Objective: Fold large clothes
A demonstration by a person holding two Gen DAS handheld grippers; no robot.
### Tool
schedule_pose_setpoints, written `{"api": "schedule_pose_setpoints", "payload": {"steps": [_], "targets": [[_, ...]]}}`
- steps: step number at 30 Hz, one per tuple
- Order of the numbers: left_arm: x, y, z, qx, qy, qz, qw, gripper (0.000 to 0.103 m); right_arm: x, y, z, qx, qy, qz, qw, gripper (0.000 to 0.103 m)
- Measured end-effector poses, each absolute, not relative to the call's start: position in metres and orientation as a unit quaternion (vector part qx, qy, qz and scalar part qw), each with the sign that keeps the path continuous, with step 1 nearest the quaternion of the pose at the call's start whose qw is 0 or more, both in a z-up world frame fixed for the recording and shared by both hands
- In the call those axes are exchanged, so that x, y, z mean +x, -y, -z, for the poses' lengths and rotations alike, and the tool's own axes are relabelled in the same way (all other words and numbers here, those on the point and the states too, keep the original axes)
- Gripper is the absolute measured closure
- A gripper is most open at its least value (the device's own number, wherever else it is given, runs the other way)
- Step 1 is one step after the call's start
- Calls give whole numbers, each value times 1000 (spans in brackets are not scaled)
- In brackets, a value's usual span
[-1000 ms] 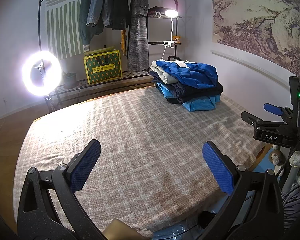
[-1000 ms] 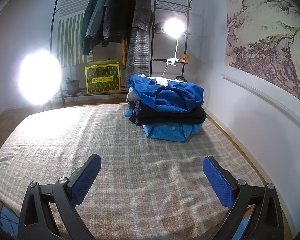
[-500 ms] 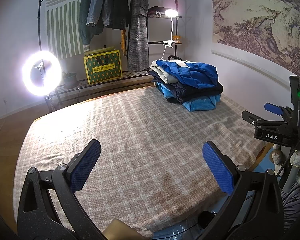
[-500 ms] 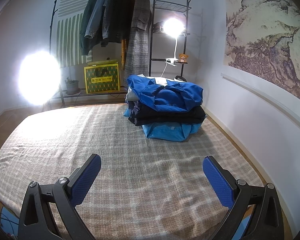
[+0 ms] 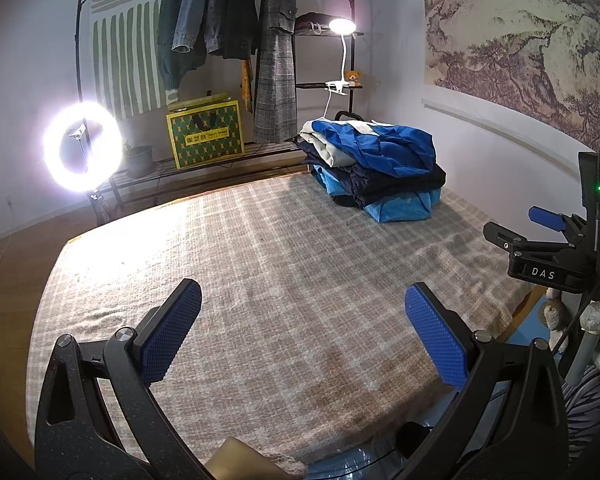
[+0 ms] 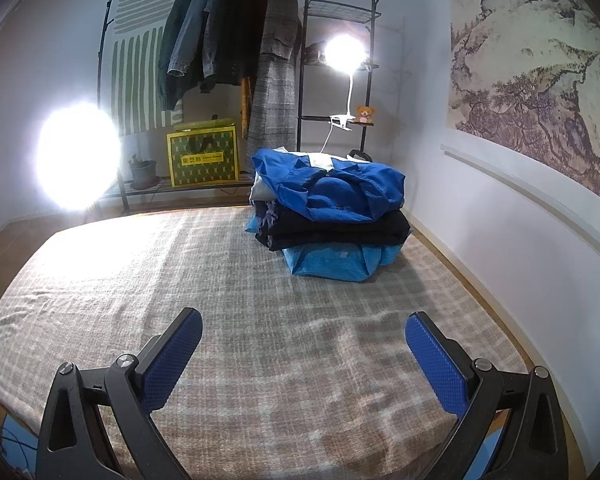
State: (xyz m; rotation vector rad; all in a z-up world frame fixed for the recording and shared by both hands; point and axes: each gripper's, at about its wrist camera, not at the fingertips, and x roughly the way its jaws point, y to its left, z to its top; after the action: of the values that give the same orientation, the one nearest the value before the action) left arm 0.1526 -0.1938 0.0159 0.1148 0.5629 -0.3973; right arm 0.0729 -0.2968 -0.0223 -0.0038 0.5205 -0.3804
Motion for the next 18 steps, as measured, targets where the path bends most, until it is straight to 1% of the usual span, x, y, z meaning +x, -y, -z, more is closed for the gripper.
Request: {"api": "schedule_pose_setpoints", "payload": {"steps": [18], "targets": [[155,195,-21,48,-282,197,938,0,74,295,22,-8,-258,186,948,0]]}}
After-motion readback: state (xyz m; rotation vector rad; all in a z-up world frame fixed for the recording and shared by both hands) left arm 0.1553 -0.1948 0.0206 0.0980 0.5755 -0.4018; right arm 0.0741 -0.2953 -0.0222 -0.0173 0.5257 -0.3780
